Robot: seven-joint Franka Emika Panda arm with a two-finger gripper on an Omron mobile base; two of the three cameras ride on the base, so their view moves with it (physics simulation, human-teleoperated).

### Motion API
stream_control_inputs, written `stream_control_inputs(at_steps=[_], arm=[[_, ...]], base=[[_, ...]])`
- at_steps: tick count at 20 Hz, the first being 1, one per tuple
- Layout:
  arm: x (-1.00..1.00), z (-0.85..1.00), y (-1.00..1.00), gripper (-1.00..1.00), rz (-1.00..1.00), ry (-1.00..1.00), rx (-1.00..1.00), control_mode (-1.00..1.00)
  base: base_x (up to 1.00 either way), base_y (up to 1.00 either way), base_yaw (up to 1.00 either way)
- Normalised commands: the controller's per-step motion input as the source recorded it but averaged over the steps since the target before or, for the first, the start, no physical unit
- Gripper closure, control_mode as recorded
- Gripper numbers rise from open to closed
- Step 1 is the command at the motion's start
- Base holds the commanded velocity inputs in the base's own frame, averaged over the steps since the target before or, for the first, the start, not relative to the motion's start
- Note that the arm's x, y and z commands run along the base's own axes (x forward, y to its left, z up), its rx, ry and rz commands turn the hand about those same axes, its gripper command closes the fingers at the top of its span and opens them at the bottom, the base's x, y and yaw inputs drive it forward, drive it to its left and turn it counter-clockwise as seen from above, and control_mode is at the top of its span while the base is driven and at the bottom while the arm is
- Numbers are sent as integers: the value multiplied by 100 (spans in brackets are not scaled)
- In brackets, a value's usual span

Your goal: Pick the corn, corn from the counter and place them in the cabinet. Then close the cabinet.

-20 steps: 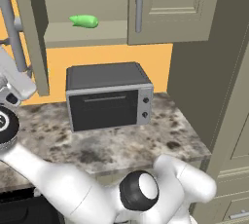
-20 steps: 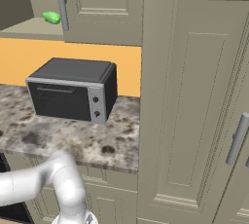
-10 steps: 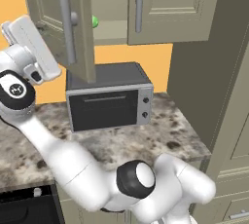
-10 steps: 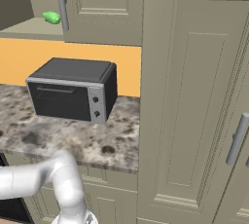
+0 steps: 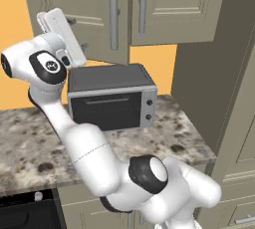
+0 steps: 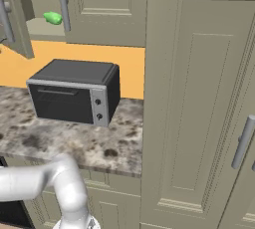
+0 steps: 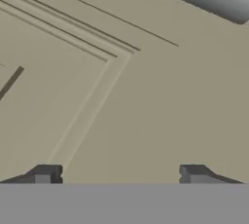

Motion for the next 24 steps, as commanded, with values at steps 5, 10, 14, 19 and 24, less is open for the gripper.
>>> stream_control_inputs(at_steps=[5,10,14,19,24], arm=[[100,-21,-100,-100,1,12,3,-100],[100,-1,-100,-100,1,10,2,-100],[100,-10,-100,-100,0,16,4,-100],[100,-17,-100,-100,0,16,5,-100],[6,-9,-72,-100,5,0,0,-100]], base=[[0,0,0],[0,0,0],[0,0,0],[0,0,0],[0,0,0]])
